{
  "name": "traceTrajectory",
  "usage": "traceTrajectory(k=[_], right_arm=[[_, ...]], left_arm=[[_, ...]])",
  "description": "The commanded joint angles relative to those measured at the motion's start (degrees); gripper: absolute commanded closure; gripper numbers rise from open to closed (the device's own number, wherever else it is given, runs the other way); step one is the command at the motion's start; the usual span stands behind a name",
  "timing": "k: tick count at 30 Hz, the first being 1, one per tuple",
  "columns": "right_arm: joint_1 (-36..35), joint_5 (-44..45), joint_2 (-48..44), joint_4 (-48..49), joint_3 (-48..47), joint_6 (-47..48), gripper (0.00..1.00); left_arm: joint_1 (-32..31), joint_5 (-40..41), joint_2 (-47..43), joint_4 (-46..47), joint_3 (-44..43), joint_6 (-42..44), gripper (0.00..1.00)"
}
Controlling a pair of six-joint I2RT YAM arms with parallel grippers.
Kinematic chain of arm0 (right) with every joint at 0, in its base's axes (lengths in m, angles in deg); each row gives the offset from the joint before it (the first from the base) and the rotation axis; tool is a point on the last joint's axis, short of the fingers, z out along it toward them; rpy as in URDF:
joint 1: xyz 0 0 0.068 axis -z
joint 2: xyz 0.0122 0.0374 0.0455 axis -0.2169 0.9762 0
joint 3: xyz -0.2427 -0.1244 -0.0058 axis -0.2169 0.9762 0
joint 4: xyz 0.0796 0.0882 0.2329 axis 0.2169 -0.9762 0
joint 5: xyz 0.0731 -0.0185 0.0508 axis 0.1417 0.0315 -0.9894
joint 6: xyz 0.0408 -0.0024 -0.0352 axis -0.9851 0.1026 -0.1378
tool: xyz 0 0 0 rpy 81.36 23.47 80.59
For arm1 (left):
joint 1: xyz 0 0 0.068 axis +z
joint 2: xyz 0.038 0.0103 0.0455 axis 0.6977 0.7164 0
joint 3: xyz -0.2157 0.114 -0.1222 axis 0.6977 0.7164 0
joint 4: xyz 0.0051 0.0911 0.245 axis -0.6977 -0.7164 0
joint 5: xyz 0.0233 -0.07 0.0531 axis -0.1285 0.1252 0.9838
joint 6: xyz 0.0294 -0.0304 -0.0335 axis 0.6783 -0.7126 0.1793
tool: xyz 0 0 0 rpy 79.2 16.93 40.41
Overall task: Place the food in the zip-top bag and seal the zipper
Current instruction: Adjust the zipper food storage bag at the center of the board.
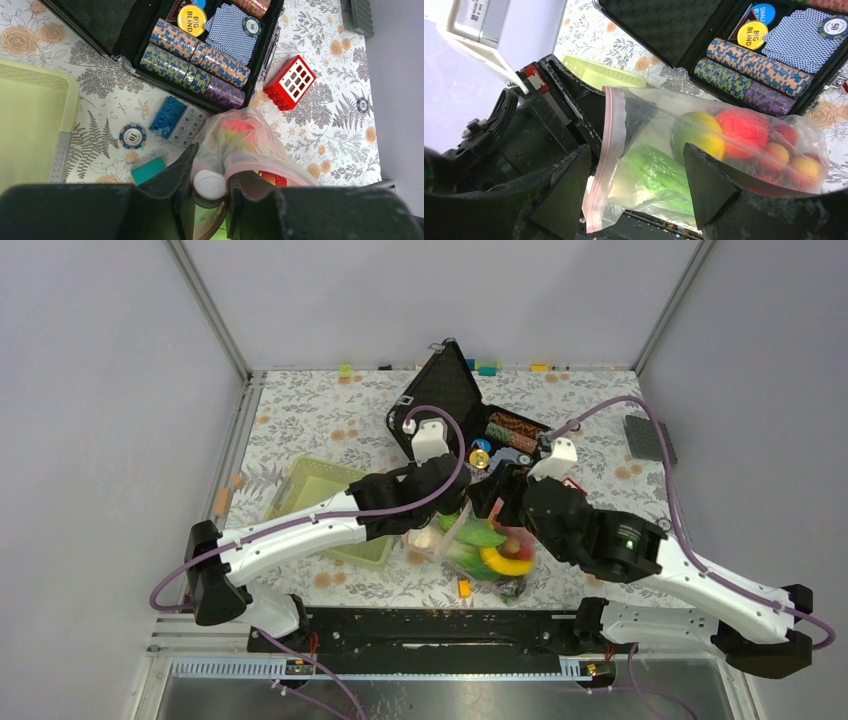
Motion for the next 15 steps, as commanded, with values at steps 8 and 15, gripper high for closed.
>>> traceTrajectory(k=[8, 15], right_arm=[[8.3, -8.7, 3.1, 0.6, 0.3, -0.7, 0.57], [11.3, -14.3, 2.9, 0.3, 1.3, 6.2, 0.99]], left_arm=[[0.2, 1.0, -5.2, 4.3, 1.4, -0.3, 1.00], [0.2, -0.4, -7.4, 5.0, 2.7, 0.7, 0.97]])
